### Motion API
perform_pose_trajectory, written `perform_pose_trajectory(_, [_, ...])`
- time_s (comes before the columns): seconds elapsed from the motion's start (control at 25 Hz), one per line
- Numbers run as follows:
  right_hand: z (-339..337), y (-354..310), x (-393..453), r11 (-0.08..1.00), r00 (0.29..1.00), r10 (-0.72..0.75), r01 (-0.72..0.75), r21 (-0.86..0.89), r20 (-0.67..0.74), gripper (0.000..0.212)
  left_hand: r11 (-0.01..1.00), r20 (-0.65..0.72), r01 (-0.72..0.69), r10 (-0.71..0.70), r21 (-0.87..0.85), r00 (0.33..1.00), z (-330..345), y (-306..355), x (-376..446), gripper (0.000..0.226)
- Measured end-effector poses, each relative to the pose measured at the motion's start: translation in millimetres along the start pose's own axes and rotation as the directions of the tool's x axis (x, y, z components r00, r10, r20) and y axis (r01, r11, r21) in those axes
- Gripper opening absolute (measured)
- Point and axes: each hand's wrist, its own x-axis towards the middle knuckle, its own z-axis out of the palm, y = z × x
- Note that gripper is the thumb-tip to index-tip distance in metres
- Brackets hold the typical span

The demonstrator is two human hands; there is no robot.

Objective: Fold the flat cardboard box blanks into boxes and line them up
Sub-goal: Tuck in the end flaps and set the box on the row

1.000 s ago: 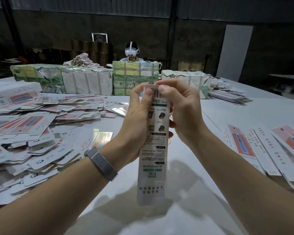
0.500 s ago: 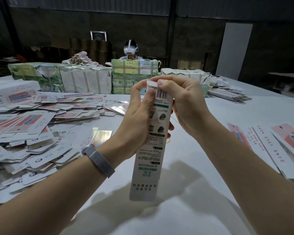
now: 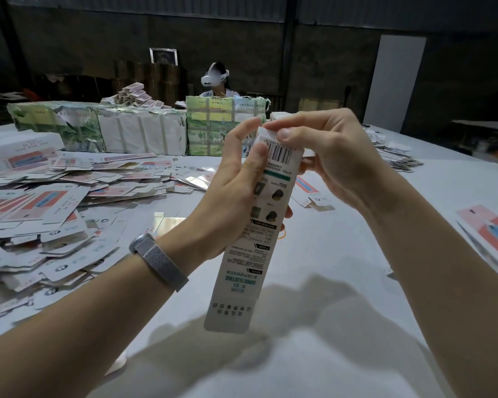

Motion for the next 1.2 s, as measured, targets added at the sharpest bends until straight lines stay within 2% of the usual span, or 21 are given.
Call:
perform_pose_trajectory(0.24, [-20, -10, -1, 0.996, 0.990, 0.013, 0.000, -0.093, 0.140, 0.027, 0.999, 0.098, 0.037, -0.038, 0.017, 0.994, -4, 10, 1, 0.040])
perform_pose_trajectory(0.48, [-19, -8, -1, 0.993, 0.992, 0.005, 0.010, -0.119, 0.128, 0.034, 0.995, 0.164, 0.101, -0.100, 0.001, 0.981, -8, 8, 1, 0.044])
perform_pose_trajectory(0.6, [-19, -8, 0, 0.993, 0.991, -0.017, 0.032, -0.111, 0.132, 0.034, 0.996, 0.156, 0.083, -0.078, -0.023, 0.985, -8, 8, 0, 0.040])
perform_pose_trajectory(0.68, [-19, -6, 0, 0.997, 0.990, -0.022, 0.032, -0.068, 0.138, 0.032, 0.998, 0.130, 0.049, -0.046, -0.027, 0.990, -6, 8, -1, 0.030])
perform_pose_trajectory(0.8, [-23, -3, 1, 0.999, 0.977, 0.021, -0.026, 0.022, 0.211, 0.024, 0.998, 0.095, 0.034, -0.030, -0.043, 0.995, -4, 9, -1, 0.016])
perform_pose_trajectory(0.88, [-25, -3, 1, 0.999, 0.968, 0.041, -0.048, 0.021, 0.246, 0.023, 0.997, 0.081, 0.050, -0.045, -0.051, 0.996, -3, 9, -1, 0.012])
perform_pose_trajectory(1.2, [-19, -7, 2, 0.996, 0.986, 0.035, -0.021, -0.083, 0.165, 0.034, 0.994, 0.147, 0.095, -0.086, -0.054, 0.985, -4, 8, 0, 0.012])
